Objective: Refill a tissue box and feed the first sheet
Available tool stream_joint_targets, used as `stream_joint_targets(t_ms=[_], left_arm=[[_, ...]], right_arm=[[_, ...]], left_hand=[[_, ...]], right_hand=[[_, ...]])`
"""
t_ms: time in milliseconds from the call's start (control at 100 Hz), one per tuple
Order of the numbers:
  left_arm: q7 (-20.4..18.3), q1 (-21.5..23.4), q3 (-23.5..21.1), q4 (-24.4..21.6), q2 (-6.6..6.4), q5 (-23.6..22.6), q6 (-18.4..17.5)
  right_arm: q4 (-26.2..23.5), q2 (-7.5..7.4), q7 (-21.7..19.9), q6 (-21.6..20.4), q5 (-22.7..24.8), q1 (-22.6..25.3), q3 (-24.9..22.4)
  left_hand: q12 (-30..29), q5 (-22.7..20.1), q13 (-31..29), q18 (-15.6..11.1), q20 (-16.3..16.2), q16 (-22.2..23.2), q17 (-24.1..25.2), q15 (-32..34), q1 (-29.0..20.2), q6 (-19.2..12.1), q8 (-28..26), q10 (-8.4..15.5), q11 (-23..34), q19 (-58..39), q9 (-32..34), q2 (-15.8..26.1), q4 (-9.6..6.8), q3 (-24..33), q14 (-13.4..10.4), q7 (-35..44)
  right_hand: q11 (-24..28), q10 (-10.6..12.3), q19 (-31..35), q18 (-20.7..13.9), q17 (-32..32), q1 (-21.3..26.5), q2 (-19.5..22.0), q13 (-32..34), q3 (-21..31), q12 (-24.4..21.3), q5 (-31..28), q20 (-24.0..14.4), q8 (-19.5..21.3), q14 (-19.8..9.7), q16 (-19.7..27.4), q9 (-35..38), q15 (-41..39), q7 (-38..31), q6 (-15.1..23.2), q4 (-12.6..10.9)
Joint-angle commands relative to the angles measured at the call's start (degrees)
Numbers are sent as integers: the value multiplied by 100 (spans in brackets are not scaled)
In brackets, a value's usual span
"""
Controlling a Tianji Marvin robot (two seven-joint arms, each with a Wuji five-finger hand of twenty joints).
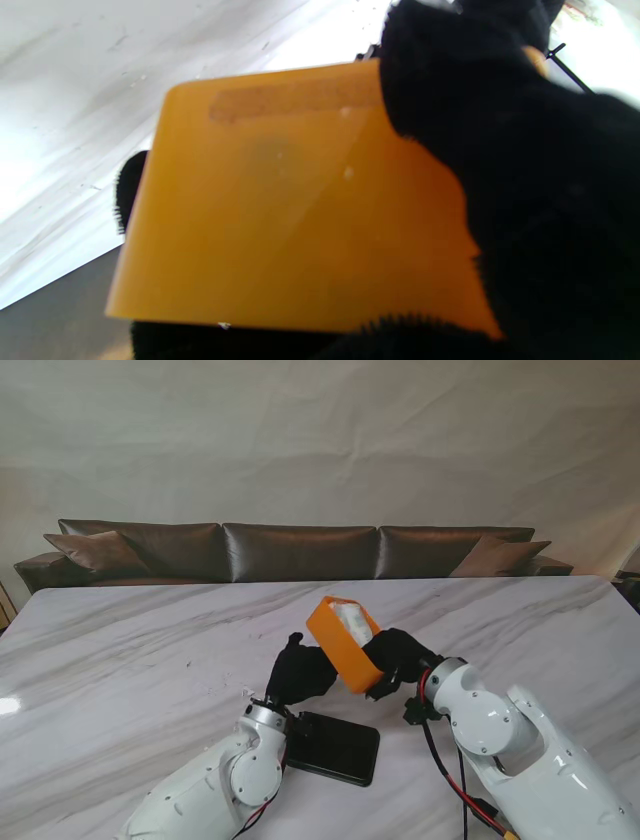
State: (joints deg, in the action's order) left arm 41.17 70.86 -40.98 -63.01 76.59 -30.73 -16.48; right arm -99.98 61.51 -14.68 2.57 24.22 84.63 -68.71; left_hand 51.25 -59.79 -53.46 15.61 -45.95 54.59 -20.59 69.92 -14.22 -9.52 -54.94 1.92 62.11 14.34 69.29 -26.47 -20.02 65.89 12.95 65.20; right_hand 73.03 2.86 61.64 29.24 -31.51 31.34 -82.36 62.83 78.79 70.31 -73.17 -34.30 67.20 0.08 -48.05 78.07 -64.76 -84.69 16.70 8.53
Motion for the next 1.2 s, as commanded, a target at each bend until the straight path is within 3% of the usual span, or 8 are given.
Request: stream_joint_targets(t_ms=[0,310,860,900,970,1020,1070,1190], left_arm=[[-57,-25,-5,-13,24,2,-34],[-665,10,-26,-227,-128,90,141],[-1375,7,-17,-410,-254,322,669],[-1403,-2,-10,-404,-260,320,702],[-1762,-6,-45,-512,-373,311,671],[-2152,13,-106,-688,-502,307,652],[-2452,17,-156,-817,-615,262,645],[-2673,15,-244,-874,-694,274,441]], right_arm=[[-30,1,-26,83,117,15,-49],[-178,-15,14,233,561,51,-242],[-267,-28,-4,223,716,73,-356],[-270,-29,-8,224,711,73,-359],[-273,-33,-29,223,713,70,-357],[-272,-37,-46,222,723,68,-353],[-263,-41,-64,218,728,66,-348],[-219,-45,-86,212,714,53,-322]], left_hand=[[105,-455,-240,4,-222,125,73,282,170,-26,-2,-114,277,-9533,429,-4,-643,702,103,316],[99,-594,-289,-29,-336,148,83,367,356,132,-89,-173,373,-9530,564,268,-1128,813,119,450],[39,-363,-133,-79,-290,114,170,195,103,57,-173,-166,220,-9431,366,120,-816,588,80,297],[-18,-202,-67,-134,-249,77,177,85,-1,-66,-206,-88,94,-9407,252,161,-578,390,8,145],[-370,767,510,-404,58,-257,387,-842,-603,-744,-279,207,-851,-9230,-577,175,535,-805,-414,-998],[-651,1820,1087,-589,214,-624,620,-1776,-584,-542,737,302,-1730,-9123,-1377,-175,509,-1410,-682,-1736],[-1164,2585,1558,-651,279,-831,822,-2451,-146,136,1385,351,-2125,-8989,-2128,616,136,-2894,-837,-2303],[-1718,3411,2078,-642,305,-940,1057,-3092,-675,760,2329,296,-2599,-8691,-3063,764,1340,-5119,-851,-2907]], right_hand=[[-42,-398,1152,-2553,-111,486,672,692,1117,-35,-123,-608,99,551,-333,401,-1279,-143,35,-492],[-71,-391,1143,-2565,-106,497,655,681,1117,-11,-121,-594,126,544,-344,404,-1258,-125,47,-464],[-76,-391,1144,-2559,-107,509,637,680,1117,-4,-123,-585,142,542,-344,405,-1255,-118,47,-459],[-75,-391,1145,-2559,-107,513,629,680,1117,-4,-123,-585,143,542,-344,405,-1256,-118,47,-458],[-76,-391,1145,-2559,-107,503,641,680,1117,-4,-123,-584,143,542,-344,406,-1256,-118,47,-459],[-76,-391,1143,-2561,-104,505,646,680,1117,-4,-123,-583,144,542,-344,406,-1255,-118,47,-460],[-76,-391,1141,-2560,-102,507,641,680,1117,-4,-123,-582,144,542,-344,406,-1255,-118,47,-458],[-76,-391,1140,-2562,-102,507,631,678,1117,-4,-123,-582,145,539,-344,406,-1252,-118,47,-453]])
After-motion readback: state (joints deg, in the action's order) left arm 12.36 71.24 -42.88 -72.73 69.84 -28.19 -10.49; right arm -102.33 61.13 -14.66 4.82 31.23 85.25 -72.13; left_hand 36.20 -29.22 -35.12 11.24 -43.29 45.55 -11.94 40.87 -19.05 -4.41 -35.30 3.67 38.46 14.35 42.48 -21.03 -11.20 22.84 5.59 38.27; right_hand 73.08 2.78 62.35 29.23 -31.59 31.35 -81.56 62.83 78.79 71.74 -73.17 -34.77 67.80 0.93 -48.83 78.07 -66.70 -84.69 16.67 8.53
